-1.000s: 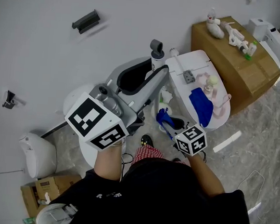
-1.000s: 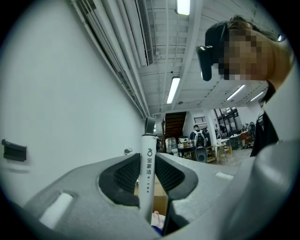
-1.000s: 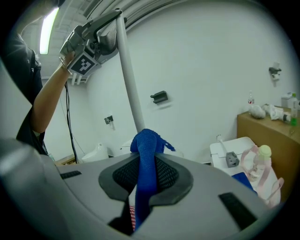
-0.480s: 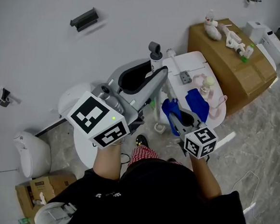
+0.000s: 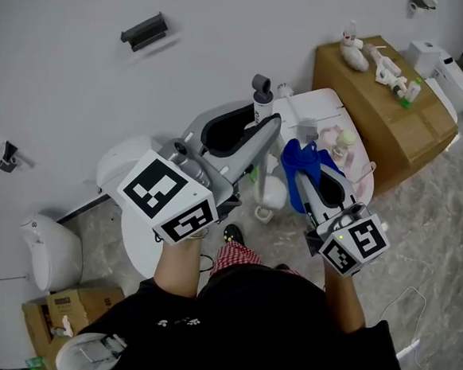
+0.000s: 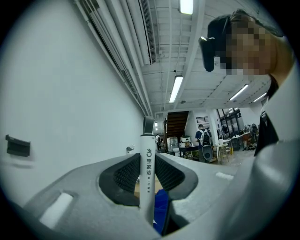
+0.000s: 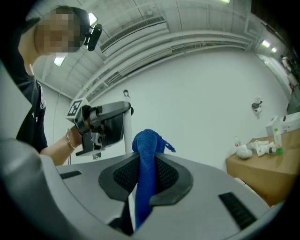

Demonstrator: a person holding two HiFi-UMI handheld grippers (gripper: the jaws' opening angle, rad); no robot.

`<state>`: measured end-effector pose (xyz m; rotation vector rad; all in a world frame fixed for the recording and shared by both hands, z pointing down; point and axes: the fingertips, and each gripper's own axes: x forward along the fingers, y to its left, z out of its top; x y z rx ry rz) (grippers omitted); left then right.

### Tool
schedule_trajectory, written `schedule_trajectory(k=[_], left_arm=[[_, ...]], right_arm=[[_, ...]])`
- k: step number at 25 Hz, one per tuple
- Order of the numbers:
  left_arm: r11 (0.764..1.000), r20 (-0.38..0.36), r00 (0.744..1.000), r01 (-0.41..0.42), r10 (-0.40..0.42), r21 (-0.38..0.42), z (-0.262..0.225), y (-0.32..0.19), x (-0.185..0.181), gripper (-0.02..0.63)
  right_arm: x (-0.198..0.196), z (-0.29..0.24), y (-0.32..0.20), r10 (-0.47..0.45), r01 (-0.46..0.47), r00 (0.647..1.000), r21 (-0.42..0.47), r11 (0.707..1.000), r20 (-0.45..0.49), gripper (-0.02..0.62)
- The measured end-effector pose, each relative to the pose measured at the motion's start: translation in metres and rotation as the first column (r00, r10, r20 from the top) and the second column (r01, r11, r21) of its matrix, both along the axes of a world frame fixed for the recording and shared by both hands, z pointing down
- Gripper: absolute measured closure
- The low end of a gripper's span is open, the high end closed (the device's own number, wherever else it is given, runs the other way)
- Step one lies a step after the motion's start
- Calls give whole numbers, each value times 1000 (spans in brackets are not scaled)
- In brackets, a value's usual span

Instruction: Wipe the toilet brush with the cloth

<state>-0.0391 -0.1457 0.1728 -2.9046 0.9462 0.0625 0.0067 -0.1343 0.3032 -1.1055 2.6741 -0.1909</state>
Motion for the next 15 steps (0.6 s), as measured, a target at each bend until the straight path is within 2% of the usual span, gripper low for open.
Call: schedule_trajectory(k=[5, 15], left_arm=[[1000, 0, 1000, 7, -7, -3, 2, 0, 0, 505], [1000, 0, 1000, 13, -13, -15, 4, -4, 0, 505]], right_arm=[[-3, -34, 15, -36, 33, 998, 74, 997, 46, 531], [-10, -76, 36, -114, 98, 989, 166, 981, 92, 531]])
